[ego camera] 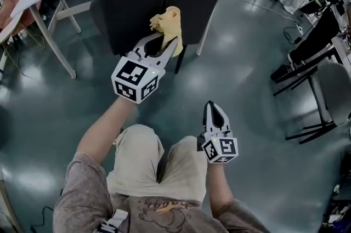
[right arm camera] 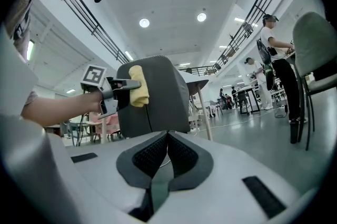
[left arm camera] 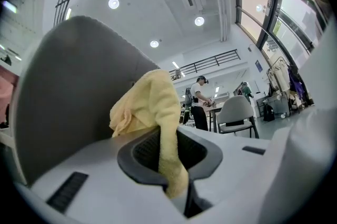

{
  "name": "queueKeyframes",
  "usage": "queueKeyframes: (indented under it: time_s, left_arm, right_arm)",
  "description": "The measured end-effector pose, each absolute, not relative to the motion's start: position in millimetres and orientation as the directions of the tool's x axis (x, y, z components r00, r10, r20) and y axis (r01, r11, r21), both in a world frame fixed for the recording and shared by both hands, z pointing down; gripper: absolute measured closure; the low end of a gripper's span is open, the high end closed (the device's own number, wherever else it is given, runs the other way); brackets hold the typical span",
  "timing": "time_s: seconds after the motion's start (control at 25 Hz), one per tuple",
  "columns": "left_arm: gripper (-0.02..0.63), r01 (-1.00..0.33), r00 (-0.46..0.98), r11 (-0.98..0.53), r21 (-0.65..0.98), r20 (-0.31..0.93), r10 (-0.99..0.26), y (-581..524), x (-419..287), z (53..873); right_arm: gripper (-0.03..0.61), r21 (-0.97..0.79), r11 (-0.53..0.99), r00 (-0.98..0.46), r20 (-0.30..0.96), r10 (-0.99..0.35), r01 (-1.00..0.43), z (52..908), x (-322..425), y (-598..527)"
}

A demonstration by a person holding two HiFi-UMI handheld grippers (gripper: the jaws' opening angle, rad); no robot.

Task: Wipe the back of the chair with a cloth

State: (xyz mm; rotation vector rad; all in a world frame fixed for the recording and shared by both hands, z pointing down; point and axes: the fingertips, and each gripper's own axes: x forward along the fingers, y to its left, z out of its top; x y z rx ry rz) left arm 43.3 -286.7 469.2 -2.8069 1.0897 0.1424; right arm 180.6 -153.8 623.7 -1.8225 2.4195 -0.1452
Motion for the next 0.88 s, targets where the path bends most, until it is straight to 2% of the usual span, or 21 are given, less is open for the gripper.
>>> queueKeyframes:
  time_s: [0.56,0.88]
  left_arm:
    - [0.551,-0.863,0.506,-0.498,-0.088,-0.128,-0.853,-249,-121,497]
    - [0.551,-0.884,0.460,-0.443,-0.149,-0.109,-0.881,-268,-141,503]
  right_arm:
    - [0.552,-0.142,0.325,-0.325,-0.024,-0.945,-0.935,627,162,-162]
    - [0.552,-0.137,0.330,-0.331,-0.016,-0.944,-0.934,628,162,-161]
